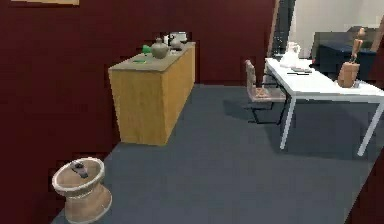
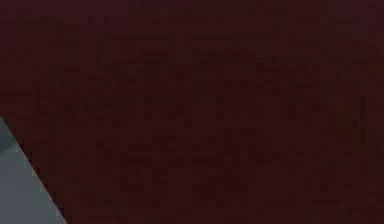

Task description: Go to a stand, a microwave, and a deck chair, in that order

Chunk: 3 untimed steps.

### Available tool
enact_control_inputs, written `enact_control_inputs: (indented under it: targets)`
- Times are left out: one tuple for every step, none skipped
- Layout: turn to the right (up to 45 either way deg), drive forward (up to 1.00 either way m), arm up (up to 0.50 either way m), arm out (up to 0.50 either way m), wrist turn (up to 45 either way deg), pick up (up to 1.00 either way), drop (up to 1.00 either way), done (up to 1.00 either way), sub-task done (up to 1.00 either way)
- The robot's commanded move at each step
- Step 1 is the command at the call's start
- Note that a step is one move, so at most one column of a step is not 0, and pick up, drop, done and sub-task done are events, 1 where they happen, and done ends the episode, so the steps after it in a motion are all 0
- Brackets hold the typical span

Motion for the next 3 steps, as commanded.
enact_control_inputs:
  targets:
    - [0.0, 0.90, 0.00, 0.00, 0.0, 0.00, 0.00, 0.00, 0.00]
    - [45.0, 0.00, 0.00, 0.00, 0.0, 0.00, 0.00, 0.00, 0.00]
    - [24.0, 0.00, 0.00, 0.00, 0.0, 0.00, 0.00, 0.00, 0.00]
